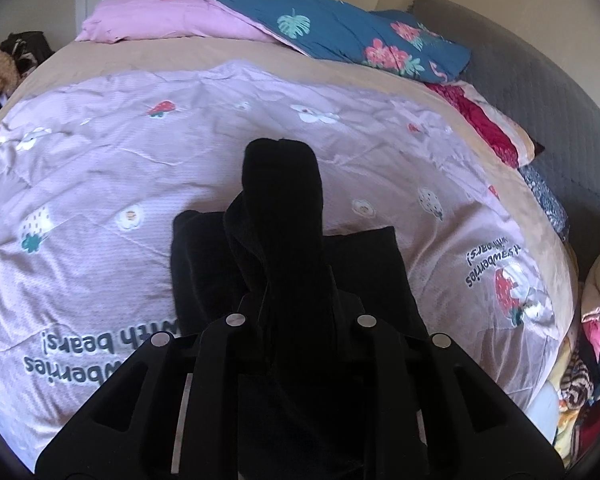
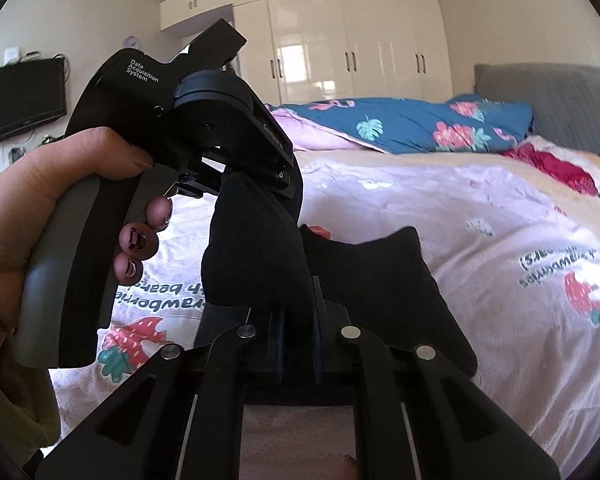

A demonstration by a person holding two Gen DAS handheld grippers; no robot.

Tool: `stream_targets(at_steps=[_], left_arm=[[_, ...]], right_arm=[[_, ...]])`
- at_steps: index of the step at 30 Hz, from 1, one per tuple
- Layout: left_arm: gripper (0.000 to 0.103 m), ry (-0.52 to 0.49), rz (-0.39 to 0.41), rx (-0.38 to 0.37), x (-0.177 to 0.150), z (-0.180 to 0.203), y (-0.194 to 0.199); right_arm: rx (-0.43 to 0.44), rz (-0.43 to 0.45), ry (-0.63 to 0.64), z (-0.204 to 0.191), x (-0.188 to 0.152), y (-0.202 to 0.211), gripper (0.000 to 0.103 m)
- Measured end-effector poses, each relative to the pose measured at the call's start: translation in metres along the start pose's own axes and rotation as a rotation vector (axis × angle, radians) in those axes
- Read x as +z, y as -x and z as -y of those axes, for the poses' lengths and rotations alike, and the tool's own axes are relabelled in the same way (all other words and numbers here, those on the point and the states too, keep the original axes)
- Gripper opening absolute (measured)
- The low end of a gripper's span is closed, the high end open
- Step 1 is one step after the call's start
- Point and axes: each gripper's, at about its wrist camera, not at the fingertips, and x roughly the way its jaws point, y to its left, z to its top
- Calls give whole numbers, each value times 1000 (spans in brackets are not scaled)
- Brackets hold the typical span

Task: Fold small clothes
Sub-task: 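Lift the gripped edge with both grippers and fold it over the shirt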

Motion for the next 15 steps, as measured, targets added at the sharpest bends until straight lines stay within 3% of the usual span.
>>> stream_targets(at_steps=[15], left_arm=[[24,-74,-125,-6,1,45,-61]], right_arm=[[34,-118,-293,63,-16,-19,9]])
